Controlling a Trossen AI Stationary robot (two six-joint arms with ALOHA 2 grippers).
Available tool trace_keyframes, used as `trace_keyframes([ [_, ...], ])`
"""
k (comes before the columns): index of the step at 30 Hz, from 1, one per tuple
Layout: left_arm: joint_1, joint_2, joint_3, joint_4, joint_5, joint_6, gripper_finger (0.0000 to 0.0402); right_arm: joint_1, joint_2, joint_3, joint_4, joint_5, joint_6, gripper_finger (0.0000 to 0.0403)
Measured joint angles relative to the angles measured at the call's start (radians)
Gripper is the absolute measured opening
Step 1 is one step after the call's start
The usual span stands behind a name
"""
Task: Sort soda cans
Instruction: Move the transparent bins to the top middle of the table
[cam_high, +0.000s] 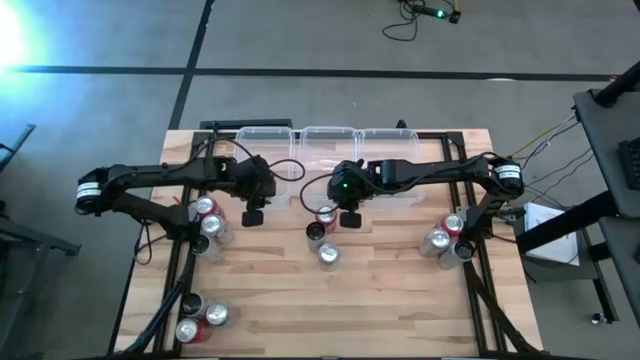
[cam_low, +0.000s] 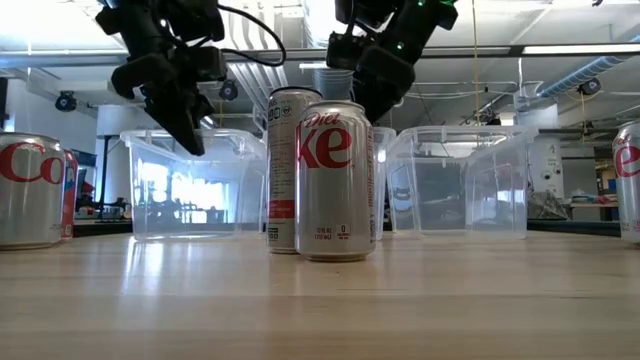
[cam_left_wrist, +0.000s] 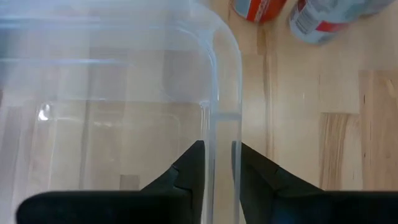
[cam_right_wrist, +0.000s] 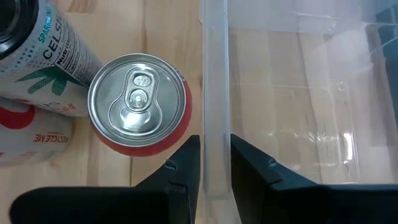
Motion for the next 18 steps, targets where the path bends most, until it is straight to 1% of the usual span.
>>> trace_keyframes([
  [2,0.000,0.000,0.000,0.002,0.000,0.000,0.0073,0.000,0.000,0.000,0.003,-0.015,-0.001,0.0061],
  [8,0.000,0.000,0.000,0.002,0.000,-0.001,0.0092,0.000,0.000,0.000,0.015,-0.017,-0.010,0.0054],
  [18,-0.001,0.000,0.001,0.005,0.000,-0.005,0.0094,0.000,0.000,0.000,0.018,-0.014,-0.016,0.0070],
])
